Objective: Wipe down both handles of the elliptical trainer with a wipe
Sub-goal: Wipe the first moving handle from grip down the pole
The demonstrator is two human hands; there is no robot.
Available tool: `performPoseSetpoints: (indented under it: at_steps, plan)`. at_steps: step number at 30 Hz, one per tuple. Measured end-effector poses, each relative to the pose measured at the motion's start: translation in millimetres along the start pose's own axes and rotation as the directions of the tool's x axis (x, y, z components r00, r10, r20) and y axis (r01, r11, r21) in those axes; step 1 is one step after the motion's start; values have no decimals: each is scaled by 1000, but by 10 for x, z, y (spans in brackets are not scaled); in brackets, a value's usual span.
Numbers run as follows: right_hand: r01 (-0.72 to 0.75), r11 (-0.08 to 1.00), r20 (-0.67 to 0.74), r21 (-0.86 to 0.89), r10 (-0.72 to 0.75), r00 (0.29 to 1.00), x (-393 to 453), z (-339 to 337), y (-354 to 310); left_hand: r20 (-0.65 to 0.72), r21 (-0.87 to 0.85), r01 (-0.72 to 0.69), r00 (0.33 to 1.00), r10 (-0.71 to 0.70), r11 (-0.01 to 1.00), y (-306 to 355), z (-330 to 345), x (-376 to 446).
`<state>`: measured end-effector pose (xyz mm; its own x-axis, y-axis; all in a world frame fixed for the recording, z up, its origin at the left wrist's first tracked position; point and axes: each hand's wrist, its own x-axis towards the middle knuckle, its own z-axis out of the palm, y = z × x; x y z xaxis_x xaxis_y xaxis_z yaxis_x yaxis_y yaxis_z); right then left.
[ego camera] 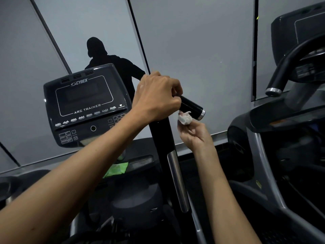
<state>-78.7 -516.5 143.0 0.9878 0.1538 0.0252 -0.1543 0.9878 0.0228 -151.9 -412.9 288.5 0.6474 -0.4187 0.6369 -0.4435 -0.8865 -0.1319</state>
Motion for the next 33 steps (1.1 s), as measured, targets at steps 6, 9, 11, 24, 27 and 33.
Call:
performPoseSetpoints:
  at_steps: [6,9,11,24,27,33]
  plan:
    - [-33,999,-80,-1,33,996,-141,72,12,9,4,2,1000,-2,1000,8,-10,6]
    - [-20,999,-85,47,24,996,-128,49,-9,4,0,2,1000,-2,1000,3,-1,4]
    - [-22,997,-109,69,29,994,-116,8,-19,16,9,0,1000,0,1000,13,-6,0]
    - [-13,999,-141,31,18,990,-122,-6,14,21,28,-6,1000,5,1000,0,-4,15]
    - [-33,994,-151,105,48,987,-186,-39,-106,27,34,-7,1000,6,999,3,-8,13]
    - [-1,1000,-58,9,2,998,-213,-4,17,25,43,-14,1000,13,999,1,-8,10]
